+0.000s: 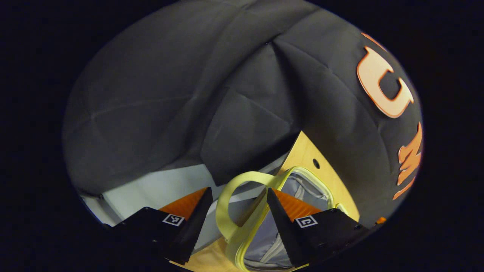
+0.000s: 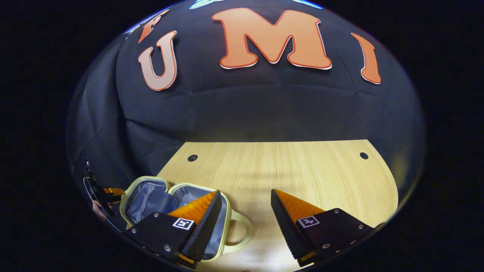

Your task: First open the suitcase, pack the skin care products into it, and then close the suitcase.

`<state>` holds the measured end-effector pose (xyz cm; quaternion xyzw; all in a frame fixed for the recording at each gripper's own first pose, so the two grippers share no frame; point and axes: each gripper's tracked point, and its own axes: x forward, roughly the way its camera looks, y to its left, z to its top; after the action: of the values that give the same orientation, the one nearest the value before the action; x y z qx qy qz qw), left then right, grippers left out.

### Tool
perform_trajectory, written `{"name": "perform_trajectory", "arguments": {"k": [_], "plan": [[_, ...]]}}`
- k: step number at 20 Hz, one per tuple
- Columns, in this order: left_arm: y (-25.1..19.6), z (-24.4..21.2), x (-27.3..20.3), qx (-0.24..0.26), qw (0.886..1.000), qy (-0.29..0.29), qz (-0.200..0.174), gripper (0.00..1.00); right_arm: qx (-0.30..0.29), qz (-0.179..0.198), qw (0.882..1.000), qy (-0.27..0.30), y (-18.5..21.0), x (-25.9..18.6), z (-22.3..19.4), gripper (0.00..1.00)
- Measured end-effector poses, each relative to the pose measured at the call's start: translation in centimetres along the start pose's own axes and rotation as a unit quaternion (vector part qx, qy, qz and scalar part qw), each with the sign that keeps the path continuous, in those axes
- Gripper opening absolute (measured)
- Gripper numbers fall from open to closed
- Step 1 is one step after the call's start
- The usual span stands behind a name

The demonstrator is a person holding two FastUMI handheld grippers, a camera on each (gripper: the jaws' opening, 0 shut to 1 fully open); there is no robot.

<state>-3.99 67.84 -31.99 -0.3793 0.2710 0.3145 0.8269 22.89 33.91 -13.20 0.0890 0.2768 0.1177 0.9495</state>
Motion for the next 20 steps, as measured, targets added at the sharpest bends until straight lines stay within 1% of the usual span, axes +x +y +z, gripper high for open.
{"name": "perform_trajectory", "arguments": {"k": [1, 3, 4, 5, 6, 7, 8, 9, 10, 12, 14, 15, 16, 17, 20], "plan": [[-0.5, 0.0, 0.2, -0.034, 0.999, 0.006, -0.022, 0.91, 0.0, -0.002, 1.0, 0.002, -0.1, -0.1, 0.1, 0.84], [-0.3, -0.4, 0.9, -0.087, 0.995, 0.02, -0.048, 0.8, -0.005, -0.004, 1.0, 0.0, -0.5, -0.2, 0.5, 0.85], [0.7, -0.2, 0.6, -0.109, 0.993, 0.014, -0.045, 0.8, -0.007, -0.005, 1.0, -0.002, -0.7, -0.3, 0.8, 0.85], [1.8, -0.2, 0.8, -0.141, 0.989, 0.014, -0.044, 0.65, -0.005, -0.002, 1.0, -0.004, -0.7, -0.5, 1.0, 0.85], [1.6, -0.7, 2.4, -0.179, 0.982, 0.027, -0.054, 0.5, -0.004, -0.002, 1.0, -0.008, -0.9, -0.7, 1.3, 0.85], [1.5, -0.8, 1.4, -0.205, 0.975, 0.035, -0.071, 0.35, -0.004, -0.002, 1.0, -0.012, -1.2, -0.9, 1.5, 0.85], [1.6, -1.1, 1.4, -0.21, 0.974, 0.034, -0.078, 0.35, -0.004, 0.001, 1.0, -0.015, -1.2, -1.2, 1.7, 0.85], [3.0, 0.0, -0.8, -0.214, 0.974, 0.033, -0.07, 0.26, -0.006, 0.002, 1.0, -0.019, -1.5, -1.5, 1.8, 0.85], [1.8, -0.5, 1.4, -0.205, 0.976, 0.036, -0.068, 0.17, -0.01, 0.001, 1.0, -0.024, -2.0, -1.9, 2.0, 0.85], [0.7, 0.6, -0.1, -0.177, 0.981, 0.024, -0.072, 0.18, -0.015, -0.005, 0.999, -0.033, -3.1, -2.7, 2.3, 0.85], [-0.4, 1.2, -0.9, -0.125, 0.99, 0.013, -0.063, 0.17, -0.023, -0.012, 0.999, -0.045, -4.2, -3.9, 2.9, 0.85], [-1.8, 1.7, -1.6, -0.104, 0.992, 0.005, -0.065, 0.17, -0.026, -0.017, 0.998, -0.051, -5.0, -4.4, 3.2, 0.85], [-3.1, 2.4, -2.4, -0.087, 0.994, -0.005, -0.066, 0.17, -0.028, -0.024, 0.998, -0.059, -5.7, -4.9, 3.5, 0.85], [-5.0, 3.1, -3.8, -0.069, 0.995, -0.014, -0.076, 0.17, -0.027, -0.028, 0.997, -0.065, -6.6, -5.6, 4.0, 0.85], [-10.2, 5.2, -8.2, -0.006, 0.995, -0.048, -0.092, 0.17, -0.022, -0.039, 0.996, -0.082, -8.7, -7.4, 4.6, 0.85]]}}
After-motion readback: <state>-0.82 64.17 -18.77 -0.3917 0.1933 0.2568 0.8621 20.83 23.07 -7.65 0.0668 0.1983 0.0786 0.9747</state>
